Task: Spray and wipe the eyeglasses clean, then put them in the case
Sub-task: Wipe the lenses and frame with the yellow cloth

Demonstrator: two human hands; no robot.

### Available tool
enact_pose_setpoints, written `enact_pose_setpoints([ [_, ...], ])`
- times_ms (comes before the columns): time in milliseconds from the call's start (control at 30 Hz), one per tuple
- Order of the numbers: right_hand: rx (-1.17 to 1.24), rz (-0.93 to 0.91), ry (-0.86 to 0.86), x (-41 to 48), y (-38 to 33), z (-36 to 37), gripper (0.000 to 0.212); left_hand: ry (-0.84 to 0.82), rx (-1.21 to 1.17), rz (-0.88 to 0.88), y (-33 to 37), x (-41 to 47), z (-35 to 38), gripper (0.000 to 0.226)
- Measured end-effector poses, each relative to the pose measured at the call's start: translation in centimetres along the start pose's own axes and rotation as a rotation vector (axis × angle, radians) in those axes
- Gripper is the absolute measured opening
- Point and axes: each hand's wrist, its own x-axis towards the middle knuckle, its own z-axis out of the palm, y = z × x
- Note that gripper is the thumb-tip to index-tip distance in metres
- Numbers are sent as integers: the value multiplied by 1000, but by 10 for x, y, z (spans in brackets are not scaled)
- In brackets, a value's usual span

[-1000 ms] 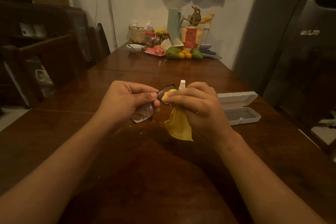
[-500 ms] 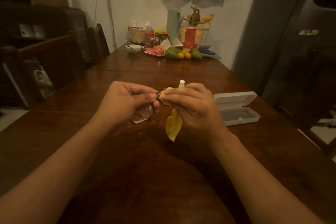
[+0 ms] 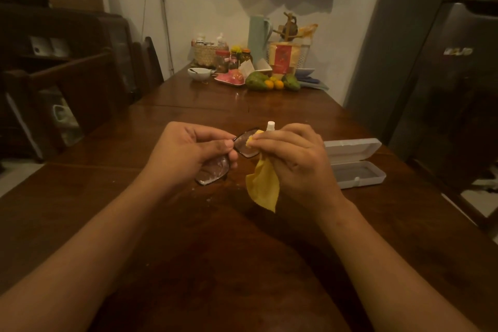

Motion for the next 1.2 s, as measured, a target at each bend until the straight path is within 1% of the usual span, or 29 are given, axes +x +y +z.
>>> enact_pose_setpoints([
  [67, -13, 61, 28, 0, -1, 2, 31, -5, 10, 7, 0, 0, 1, 13],
  [133, 6, 76, 16, 0, -4, 7, 31, -6, 15, 13, -1, 0, 1, 13],
  [200, 34, 60, -10, 0, -7, 10, 32, -6, 33, 14, -1, 0, 0, 12],
  [300, 68, -17, -51, 1, -10, 10, 35, -6, 63, 0, -1, 1, -3, 13],
  [400, 35, -50, -69, 1, -7, 4, 33, -15, 85, -4, -1, 1, -3, 13],
  [533, -1, 39, -14, 0, 0, 1, 30, -15, 71, 4, -1, 0, -1, 12],
  [633, 24, 70, -27, -1, -3, 7, 32, -23, 74, -1, -1, 0, -1, 13],
  [767, 68, -2, -70, 1, -9, 11, 39, -11, 94, -3, 0, 0, -2, 13],
  [867, 56, -45, -97, 2, -9, 6, 43, -6, 84, -10, 1, -1, -2, 13],
  [1000, 16, 22, -51, 2, -4, -1, 34, -10, 77, -1, 3, -2, 1, 13],
  [1067, 19, 47, -61, 1, -4, 0, 33, 4, 62, 2, 5, -2, 0, 13],
  [1200, 56, -59, -152, -1, -2, 0, 41, 18, 35, 1, 7, -2, -1, 12],
])
